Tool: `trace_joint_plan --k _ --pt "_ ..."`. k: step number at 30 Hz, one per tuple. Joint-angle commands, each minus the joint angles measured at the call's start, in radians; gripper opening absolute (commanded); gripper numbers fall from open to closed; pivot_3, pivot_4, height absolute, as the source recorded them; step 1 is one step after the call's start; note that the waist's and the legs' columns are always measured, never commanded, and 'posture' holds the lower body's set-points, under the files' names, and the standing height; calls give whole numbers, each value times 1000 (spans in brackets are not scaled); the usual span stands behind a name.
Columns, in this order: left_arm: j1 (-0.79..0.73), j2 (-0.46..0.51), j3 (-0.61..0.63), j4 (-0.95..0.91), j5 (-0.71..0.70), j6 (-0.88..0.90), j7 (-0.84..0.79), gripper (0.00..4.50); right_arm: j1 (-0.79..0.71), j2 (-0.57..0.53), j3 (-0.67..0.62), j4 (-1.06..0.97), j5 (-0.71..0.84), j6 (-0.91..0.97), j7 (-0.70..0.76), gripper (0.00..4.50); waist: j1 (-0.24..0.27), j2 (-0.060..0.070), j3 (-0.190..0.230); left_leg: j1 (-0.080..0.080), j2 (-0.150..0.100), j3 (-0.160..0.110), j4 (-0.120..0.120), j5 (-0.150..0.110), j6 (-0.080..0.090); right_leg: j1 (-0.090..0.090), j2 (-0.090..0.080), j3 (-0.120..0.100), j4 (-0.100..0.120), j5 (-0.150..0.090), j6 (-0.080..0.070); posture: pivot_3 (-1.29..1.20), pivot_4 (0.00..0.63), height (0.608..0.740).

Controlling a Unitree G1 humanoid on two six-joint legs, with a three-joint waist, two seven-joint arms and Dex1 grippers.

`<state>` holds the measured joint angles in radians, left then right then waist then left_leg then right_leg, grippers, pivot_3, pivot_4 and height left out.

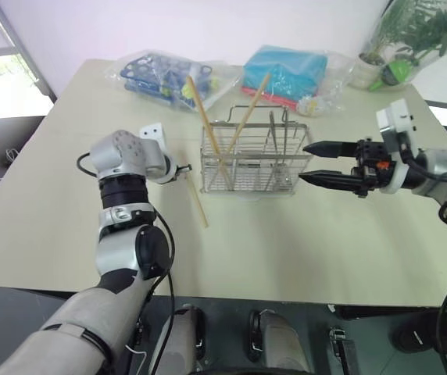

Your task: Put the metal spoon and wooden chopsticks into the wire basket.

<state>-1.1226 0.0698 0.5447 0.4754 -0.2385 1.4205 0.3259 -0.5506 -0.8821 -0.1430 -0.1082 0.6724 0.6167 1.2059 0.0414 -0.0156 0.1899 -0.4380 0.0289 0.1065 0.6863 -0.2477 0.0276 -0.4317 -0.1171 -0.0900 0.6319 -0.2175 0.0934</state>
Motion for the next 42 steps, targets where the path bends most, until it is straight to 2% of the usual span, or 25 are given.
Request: trace_joint_plan --k 1,20,28,36,39,42 --pt "-6 -9 1 21 -1 -9 -14 49 -15 -10 -40 -4 8 -22 3 3226 -1 0 0 0 0 0 0 0 0 0 0 0 0 0 0 0 150 715" --pt "-28 30 28 -10 25 41 -4 49 -66 8 -22 48 -1 -55 7 3226 -6 0 0 0 1 0 -1 0 0 -1 1 0 0 0 0 0 150 715" --pt "-106 65 -12 50 43 13 -24 49 -112 20 -13 63 4 -27 -2 3226 -5 -1 0 -2 1 1 -1 0 0 -3 1 0 0 0 0 0 150 715" --pt "-147 72 -10 25 45 25 -27 49 -154 -2 -2 106 -14 -26 32 3226 -5 -1 0 -4 0 1 -1 0 0 -4 0 0 0 0 0 0 150 715" --pt "-154 53 26 45 35 -14 -12 911 -164 4 -2 110 -18 -24 31 3226 -6 -1 1 -4 0 1 -1 0 0 -4 1 0 0 0 0 0 150 715" --pt "-159 25 26 54 39 -19 2 2318 -156 5 -3 106 -21 -26 32 3226 -4 -1 1 -4 0 1 -1 0 0 -4 1 0 0 0 0 0 150 715"
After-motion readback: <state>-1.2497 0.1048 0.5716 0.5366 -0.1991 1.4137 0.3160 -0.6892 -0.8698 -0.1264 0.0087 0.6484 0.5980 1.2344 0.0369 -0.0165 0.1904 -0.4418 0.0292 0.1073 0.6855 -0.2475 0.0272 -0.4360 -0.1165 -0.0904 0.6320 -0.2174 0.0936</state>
